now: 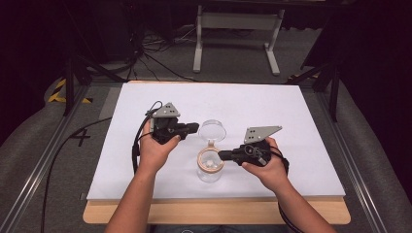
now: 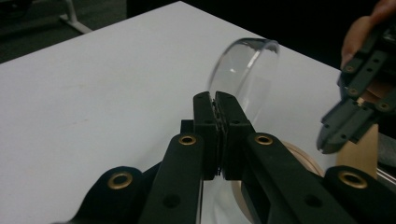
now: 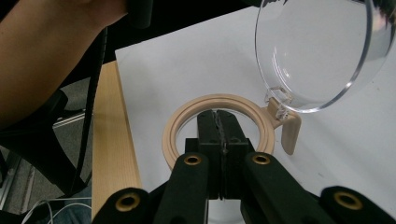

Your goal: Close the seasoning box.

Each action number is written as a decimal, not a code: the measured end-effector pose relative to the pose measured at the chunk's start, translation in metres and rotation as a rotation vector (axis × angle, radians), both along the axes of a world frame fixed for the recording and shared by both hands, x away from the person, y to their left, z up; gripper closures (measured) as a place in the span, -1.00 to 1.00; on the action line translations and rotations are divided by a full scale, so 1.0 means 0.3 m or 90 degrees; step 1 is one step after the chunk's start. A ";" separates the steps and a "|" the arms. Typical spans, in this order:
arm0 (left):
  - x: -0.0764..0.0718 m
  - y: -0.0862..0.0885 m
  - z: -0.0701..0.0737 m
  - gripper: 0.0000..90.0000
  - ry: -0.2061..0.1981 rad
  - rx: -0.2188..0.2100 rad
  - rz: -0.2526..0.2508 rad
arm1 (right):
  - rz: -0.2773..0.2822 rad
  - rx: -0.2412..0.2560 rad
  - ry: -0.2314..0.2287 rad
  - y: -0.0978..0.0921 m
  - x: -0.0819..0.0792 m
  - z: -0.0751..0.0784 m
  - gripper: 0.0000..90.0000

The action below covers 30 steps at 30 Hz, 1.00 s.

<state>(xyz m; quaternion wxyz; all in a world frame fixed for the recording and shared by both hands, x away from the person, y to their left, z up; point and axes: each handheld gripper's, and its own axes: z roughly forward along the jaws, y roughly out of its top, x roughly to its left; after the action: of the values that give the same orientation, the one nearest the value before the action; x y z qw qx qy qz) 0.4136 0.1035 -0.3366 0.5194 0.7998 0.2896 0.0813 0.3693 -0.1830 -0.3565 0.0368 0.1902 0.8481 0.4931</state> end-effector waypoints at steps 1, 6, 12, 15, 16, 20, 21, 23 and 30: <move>0.009 -0.006 -0.005 0.93 -0.003 0.004 0.002 | 0.000 0.000 0.000 -0.001 -0.001 0.000 1.00; 0.025 -0.021 -0.017 0.96 0.004 0.005 -0.003 | -0.007 -0.002 0.004 -0.010 -0.006 -0.006 1.00; 0.000 -0.007 0.004 0.99 0.008 0.007 -0.052 | -0.006 0.000 0.004 -0.012 -0.004 -0.003 1.00; -0.013 -0.005 0.009 0.99 0.012 0.018 -0.068 | -0.002 0.000 0.002 -0.008 -0.002 0.001 1.00; -0.019 -0.004 0.010 0.99 0.010 0.021 -0.067 | 0.000 0.001 0.003 -0.007 -0.002 0.002 1.00; -0.032 0.008 0.018 0.99 0.028 0.023 -0.095 | 0.009 -0.001 0.005 0.000 -0.002 0.006 1.00; -0.036 0.008 0.019 0.99 0.026 0.030 -0.102 | 0.011 -0.002 0.005 0.001 -0.002 0.005 1.00; -0.042 0.011 0.023 0.98 0.021 0.040 -0.089 | 0.016 -0.007 0.008 0.002 -0.001 0.001 1.00; -0.047 0.052 0.034 0.90 0.028 0.040 -0.062 | 0.025 -0.017 0.016 -0.002 -0.008 0.007 1.00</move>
<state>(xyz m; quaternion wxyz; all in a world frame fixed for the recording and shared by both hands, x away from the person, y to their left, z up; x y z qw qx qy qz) 0.3994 0.1191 -0.3262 0.4908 0.8306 0.2589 0.0478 0.3669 -0.1835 -0.3545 0.0188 0.1790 0.8588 0.4797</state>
